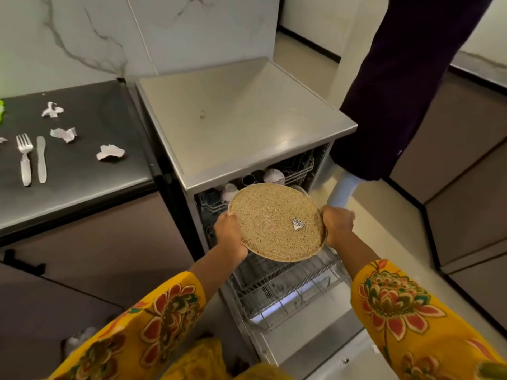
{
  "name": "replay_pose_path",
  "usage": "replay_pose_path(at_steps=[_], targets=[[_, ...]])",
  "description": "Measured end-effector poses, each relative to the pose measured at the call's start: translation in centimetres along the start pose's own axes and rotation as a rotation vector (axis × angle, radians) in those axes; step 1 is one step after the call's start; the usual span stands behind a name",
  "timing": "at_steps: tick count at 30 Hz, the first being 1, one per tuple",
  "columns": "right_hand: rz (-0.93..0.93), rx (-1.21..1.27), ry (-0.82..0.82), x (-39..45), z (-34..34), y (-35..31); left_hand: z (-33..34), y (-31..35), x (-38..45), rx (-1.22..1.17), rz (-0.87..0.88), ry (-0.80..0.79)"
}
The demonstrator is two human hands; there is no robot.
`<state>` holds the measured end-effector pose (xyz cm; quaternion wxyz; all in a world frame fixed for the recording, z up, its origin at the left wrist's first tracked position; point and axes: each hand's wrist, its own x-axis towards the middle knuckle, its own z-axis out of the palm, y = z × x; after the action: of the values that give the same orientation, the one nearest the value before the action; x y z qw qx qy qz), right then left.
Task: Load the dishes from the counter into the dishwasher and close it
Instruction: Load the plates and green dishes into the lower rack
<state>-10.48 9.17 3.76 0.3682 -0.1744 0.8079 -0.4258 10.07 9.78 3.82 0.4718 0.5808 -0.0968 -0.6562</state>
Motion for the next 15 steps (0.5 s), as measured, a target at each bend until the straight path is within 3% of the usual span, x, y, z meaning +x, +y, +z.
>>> replay_pose_path(at_steps=[11, 15], targets=[[0.107, -0.281, -0.074, 2.4, 0.8, 7.0, -0.8, -4.8, 5.1, 0.229, -0.086, 0.060], [0.123, -0.438, -0.248, 3.1, 1.5, 9.3, -0.4, -6.2, 7.3, 0.207, -0.161, 0.094]])
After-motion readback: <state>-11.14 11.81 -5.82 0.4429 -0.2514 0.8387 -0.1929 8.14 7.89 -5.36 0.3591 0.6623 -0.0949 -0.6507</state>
